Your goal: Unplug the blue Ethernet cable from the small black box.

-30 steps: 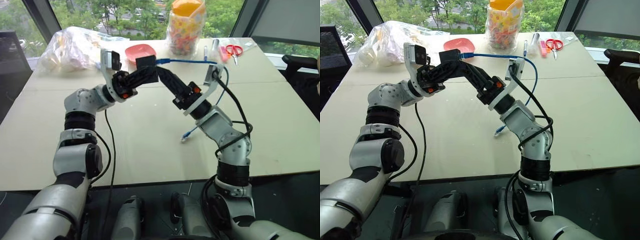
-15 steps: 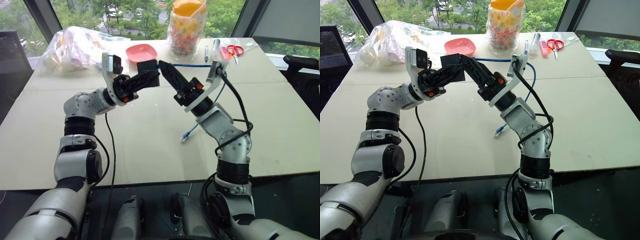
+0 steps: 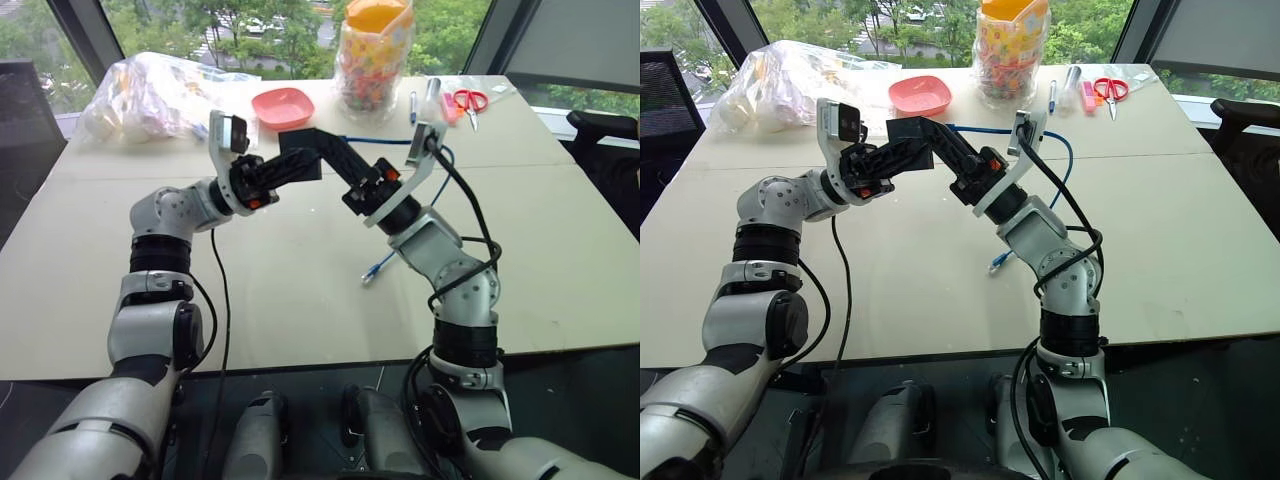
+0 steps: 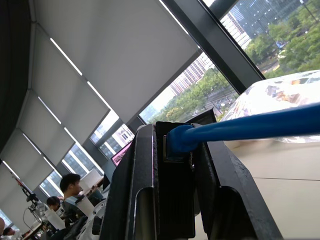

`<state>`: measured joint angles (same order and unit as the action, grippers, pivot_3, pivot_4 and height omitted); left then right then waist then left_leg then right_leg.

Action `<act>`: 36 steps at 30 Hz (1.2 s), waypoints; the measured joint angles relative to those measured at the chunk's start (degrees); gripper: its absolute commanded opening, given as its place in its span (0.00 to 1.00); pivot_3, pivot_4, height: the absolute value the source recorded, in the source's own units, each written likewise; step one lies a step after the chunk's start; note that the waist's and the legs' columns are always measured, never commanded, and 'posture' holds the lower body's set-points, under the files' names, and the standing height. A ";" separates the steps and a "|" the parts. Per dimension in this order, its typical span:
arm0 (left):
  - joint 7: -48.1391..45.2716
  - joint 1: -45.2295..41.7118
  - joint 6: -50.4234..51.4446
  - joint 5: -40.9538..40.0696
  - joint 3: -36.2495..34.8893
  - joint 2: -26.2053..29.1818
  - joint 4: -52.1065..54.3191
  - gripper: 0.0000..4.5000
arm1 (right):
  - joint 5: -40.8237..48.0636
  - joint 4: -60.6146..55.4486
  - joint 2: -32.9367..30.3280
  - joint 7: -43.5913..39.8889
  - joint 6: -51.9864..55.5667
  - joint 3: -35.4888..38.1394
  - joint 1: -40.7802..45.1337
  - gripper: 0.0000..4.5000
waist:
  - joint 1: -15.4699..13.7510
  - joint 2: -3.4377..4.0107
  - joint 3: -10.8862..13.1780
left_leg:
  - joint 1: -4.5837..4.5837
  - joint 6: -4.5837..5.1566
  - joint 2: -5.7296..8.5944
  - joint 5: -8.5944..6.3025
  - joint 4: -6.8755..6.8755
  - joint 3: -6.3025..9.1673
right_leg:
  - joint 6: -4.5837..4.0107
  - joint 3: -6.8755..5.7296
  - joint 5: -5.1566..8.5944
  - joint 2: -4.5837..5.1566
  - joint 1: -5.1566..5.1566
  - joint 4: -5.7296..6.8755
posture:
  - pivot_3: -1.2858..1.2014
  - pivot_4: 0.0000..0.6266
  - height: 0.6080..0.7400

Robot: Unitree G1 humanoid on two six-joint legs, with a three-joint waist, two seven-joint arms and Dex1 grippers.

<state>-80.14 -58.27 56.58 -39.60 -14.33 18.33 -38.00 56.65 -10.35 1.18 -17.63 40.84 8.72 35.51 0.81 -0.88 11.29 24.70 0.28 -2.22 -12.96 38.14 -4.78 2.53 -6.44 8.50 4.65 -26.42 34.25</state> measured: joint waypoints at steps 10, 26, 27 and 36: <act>0.58 -0.01 -0.71 -0.30 0.03 -0.21 -0.01 0.12 | 2.08 0.64 0.10 0.28 0.15 0.44 0.00 0.08 | -0.01 0.00 0.00 | 0.01 0.00 0.00 0.00 -0.01 0.00 | 0.00 0.00 0.00 0.00 -0.01 -0.02 | 0.52 0.24 1.00; 2.17 -0.01 -1.87 -2.17 -0.95 0.29 -0.10 0.12 | 3.13 0.76 -1.04 -0.63 1.21 -0.24 -1.13 0.99 | -0.02 0.00 0.00 | 0.06 0.00 -0.01 -0.01 -0.03 0.01 | -0.04 -0.02 0.03 0.00 -0.04 -0.07 | 0.52 0.24 1.00; 2.19 -0.01 -1.87 -2.19 -0.94 0.29 -0.10 0.12 | 3.12 0.76 -0.95 -0.62 0.98 -0.19 -1.13 0.99 | -0.02 0.00 0.00 | 0.06 0.00 -0.01 -0.01 -0.03 0.01 | -0.04 -0.02 0.03 0.00 -0.04 -0.07 | 0.52 0.24 1.00; 2.35 0.27 -1.74 -2.31 -0.78 0.29 0.41 0.12 | 2.30 2.22 -0.34 0.32 -1.89 0.60 -1.10 0.99 | -0.02 0.00 0.00 | 0.09 0.00 -0.01 -0.01 -0.03 0.01 | -0.04 -0.03 0.03 0.00 -0.05 -0.08 | 0.52 0.24 1.00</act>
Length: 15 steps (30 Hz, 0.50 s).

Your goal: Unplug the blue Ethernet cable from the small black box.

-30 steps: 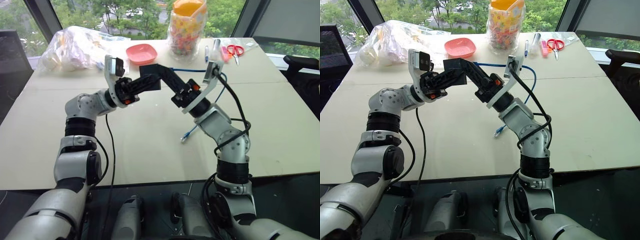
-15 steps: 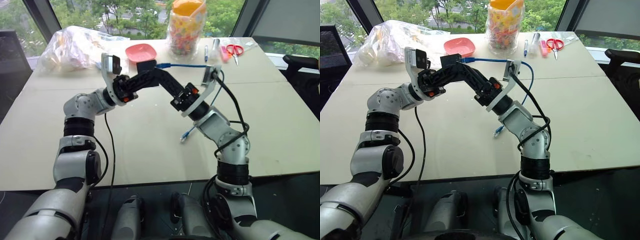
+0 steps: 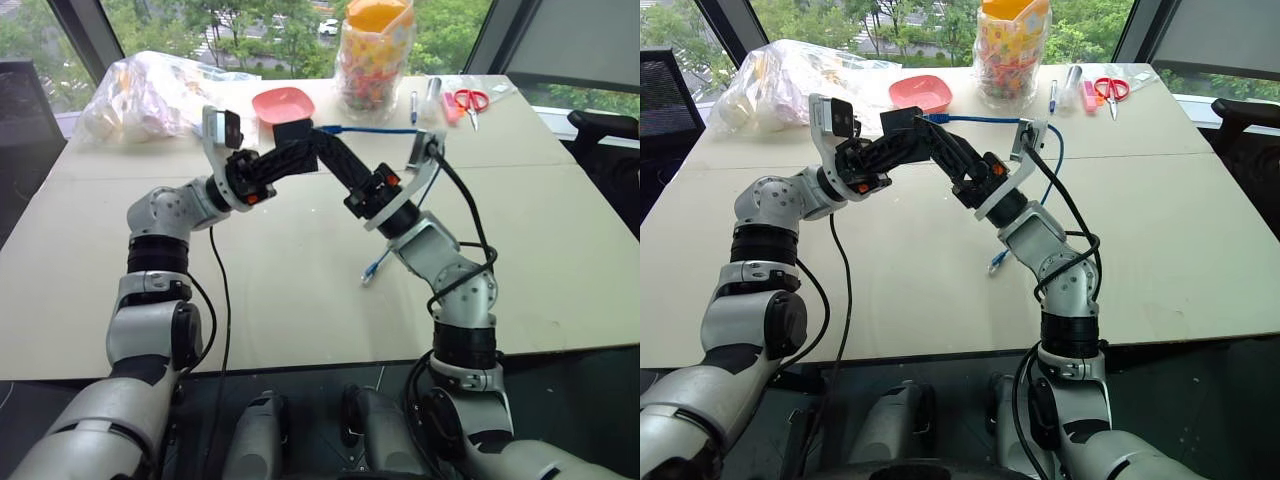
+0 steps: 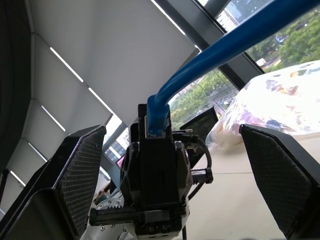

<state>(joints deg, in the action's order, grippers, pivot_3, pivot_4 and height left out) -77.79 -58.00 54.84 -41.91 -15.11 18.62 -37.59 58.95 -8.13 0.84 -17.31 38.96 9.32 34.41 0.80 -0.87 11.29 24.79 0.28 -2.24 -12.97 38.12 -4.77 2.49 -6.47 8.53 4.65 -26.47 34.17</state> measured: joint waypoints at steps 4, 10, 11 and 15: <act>0.14 0.33 0.13 -0.09 0.32 -0.01 0.59 0.12 | -0.24 0.36 0.08 -0.01 -0.18 -0.11 0.10 0.94 | 0.01 0.00 0.00 | 0.00 0.00 0.00 0.00 0.00 0.00 | 0.00 0.00 0.00 0.00 0.00 0.00 | 0.52 0.24 1.00; 0.35 1.06 0.74 -0.14 0.37 -0.04 0.83 0.12 | -0.41 0.99 -0.15 -0.34 0.07 -1.05 0.11 0.39 | 0.01 0.00 0.00 | 0.05 0.00 0.00 0.00 0.00 0.00 | -0.08 0.00 0.05 0.00 -0.05 0.00 | 0.52 0.24 1.00; 0.52 1.06 0.76 -0.13 0.39 -0.03 0.83 0.12 | -0.36 0.98 -0.15 -0.63 0.04 -1.14 0.13 0.27 | 0.01 0.00 0.00 | 0.06 0.00 0.00 0.00 0.00 0.00 | -0.08 0.00 0.05 0.00 -0.05 0.00 | 0.52 0.24 1.00; 0.90 1.18 0.75 -0.11 0.34 0.14 0.83 0.12 | -0.21 0.64 -0.19 -1.48 0.10 -1.28 0.29 0.03 | 0.00 0.00 0.00 | 0.09 0.00 0.00 0.00 0.00 0.01 | -0.07 -0.01 0.04 0.00 -0.07 0.00 | 0.52 0.24 1.00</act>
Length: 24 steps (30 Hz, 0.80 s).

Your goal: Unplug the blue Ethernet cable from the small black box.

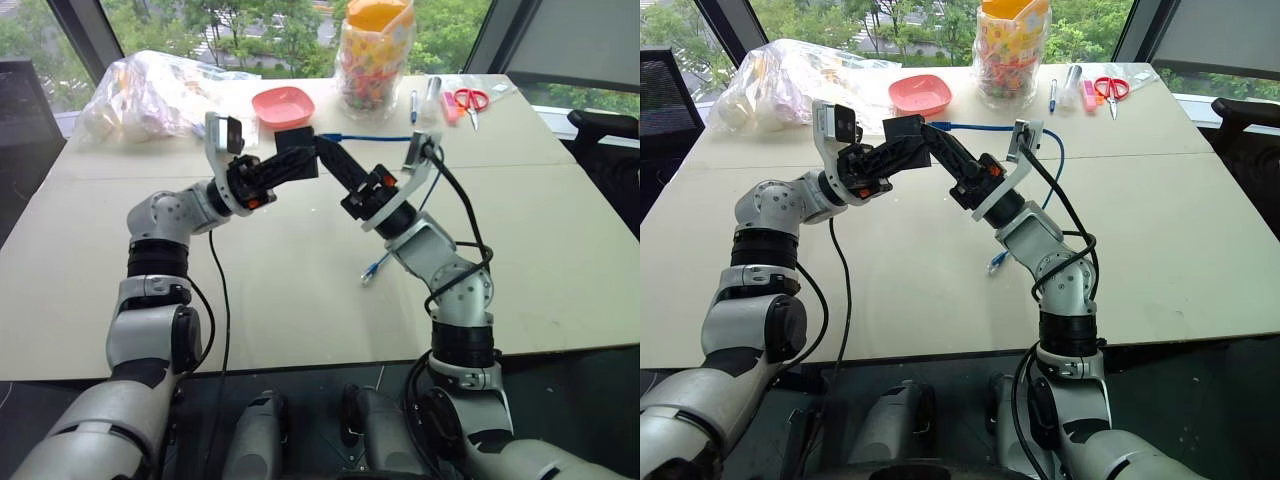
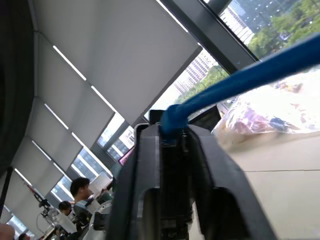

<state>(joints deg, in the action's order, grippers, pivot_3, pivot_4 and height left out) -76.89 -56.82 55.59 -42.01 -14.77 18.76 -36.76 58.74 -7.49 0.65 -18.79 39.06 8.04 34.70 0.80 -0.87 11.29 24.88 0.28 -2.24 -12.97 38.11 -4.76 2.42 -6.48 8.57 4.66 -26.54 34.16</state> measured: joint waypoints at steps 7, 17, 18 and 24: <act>0.09 0.10 -0.02 0.04 0.30 0.45 0.00 0.12 | -0.15 0.07 -0.04 0.38 0.27 0.10 0.00 0.03 | 0.00 0.00 0.00 | 0.02 0.00 0.00 0.00 0.00 0.01 | 0.00 -0.01 0.00 0.00 -0.02 -0.01 | 0.52 0.24 1.00; 1.03 1.66 -0.80 -0.54 -2.42 6.96 0.50 0.12 | -5.66 6.56 -6.30 3.70 -7.32 8.65 0.24 0.03 | -0.11 0.03 0.02 | 0.22 0.01 0.04 -0.01 0.00 0.01 | 0.04 -0.02 -0.02 0.03 -0.17 -0.06 | 0.52 0.24 1.00; 1.30 1.91 -1.07 -0.57 -2.36 6.78 0.84 0.12 | -5.81 6.58 -6.65 3.67 -7.37 8.82 0.24 0.03 | -0.08 0.02 0.01 | 0.23 0.02 0.03 -0.01 -0.01 0.01 | 0.12 -0.02 -0.07 0.02 -0.18 -0.05 | 0.52 0.24 1.00; 9.87 4.90 -17.99 10.25 5.68 1.83 6.31 0.12 | -12.75 11.92 -14.13 5.05 -5.20 7.21 0.21 0.03 | -0.31 0.03 0.01 | 0.27 0.03 0.16 -0.01 0.00 -0.04 | 0.06 0.01 -0.05 0.14 -0.18 -0.08 | 0.52 0.24 1.00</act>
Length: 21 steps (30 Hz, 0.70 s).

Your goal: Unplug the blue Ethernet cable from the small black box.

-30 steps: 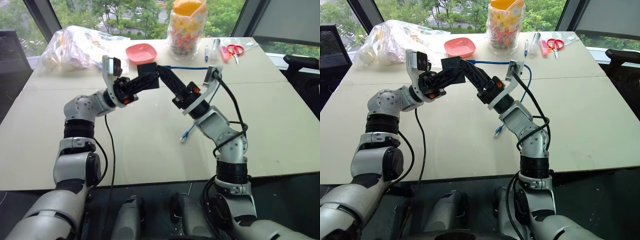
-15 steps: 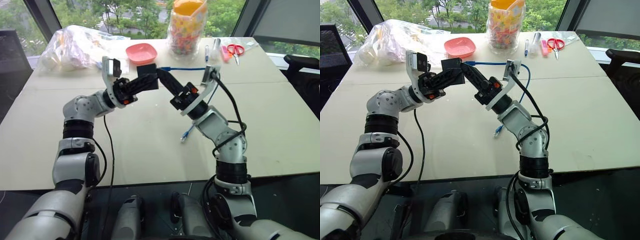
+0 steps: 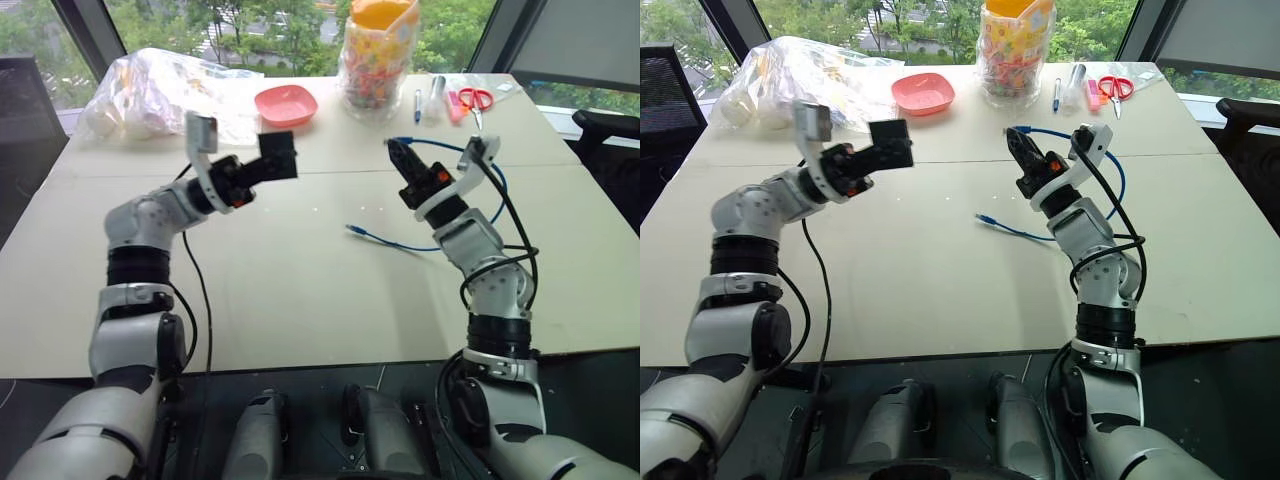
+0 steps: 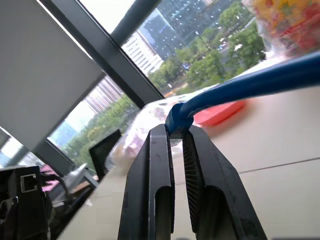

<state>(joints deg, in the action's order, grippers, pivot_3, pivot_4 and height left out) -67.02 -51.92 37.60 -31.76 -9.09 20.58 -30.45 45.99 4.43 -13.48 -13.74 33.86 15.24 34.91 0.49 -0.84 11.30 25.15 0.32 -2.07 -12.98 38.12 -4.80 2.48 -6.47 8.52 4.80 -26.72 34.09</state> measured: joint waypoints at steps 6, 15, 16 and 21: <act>6.33 2.98 -13.19 6.58 4.44 -7.53 0.69 0.12 | -11.59 15.31 -8.17 1.29 1.75 -2.39 0.37 0.03 | 0.10 -0.01 0.01 | 0.15 0.03 0.15 0.00 0.01 -0.01 | 0.08 0.00 -0.04 -0.01 -0.13 0.00 | 0.52 0.24 1.00; 13.53 2.94 -29.51 13.90 6.98 -12.91 -9.24 0.12 | -17.19 24.87 -9.08 -2.02 0.73 -2.48 5.39 0.90 | 0.19 0.00 0.00 | 0.08 0.05 0.10 0.01 0.02 0.03 | 0.10 0.02 -0.05 -0.19 -0.14 0.11 | 0.52 0.24 1.00; 14.07 2.89 -30.83 14.44 7.01 -13.11 -10.57 0.12 | -17.15 24.20 -9.01 -2.35 1.49 -2.45 5.39 0.99 | 0.18 0.00 0.00 | 0.09 0.05 0.10 0.01 0.03 0.02 | 0.10 0.02 -0.05 -0.15 -0.14 0.10 | 0.52 0.24 1.00; 20.75 -1.05 -42.85 19.81 7.61 -15.11 -21.57 0.12 | -11.92 5.98 -7.04 -3.29 13.10 -3.26 -2.11 0.99 | -0.31 -0.02 -0.01 | 0.17 0.12 0.07 -0.03 0.05 0.07 | 0.13 -0.03 -0.04 -0.06 -0.14 0.05 | 0.52 0.24 1.00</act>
<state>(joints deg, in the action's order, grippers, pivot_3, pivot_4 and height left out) -46.28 -52.97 -5.25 -11.95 -1.48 5.48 -52.03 34.07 10.40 -20.52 -17.03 46.96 11.99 32.80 0.17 -0.86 11.29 25.32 0.44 -2.01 -13.02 38.17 -4.73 2.61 -6.49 8.49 4.74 -26.86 34.14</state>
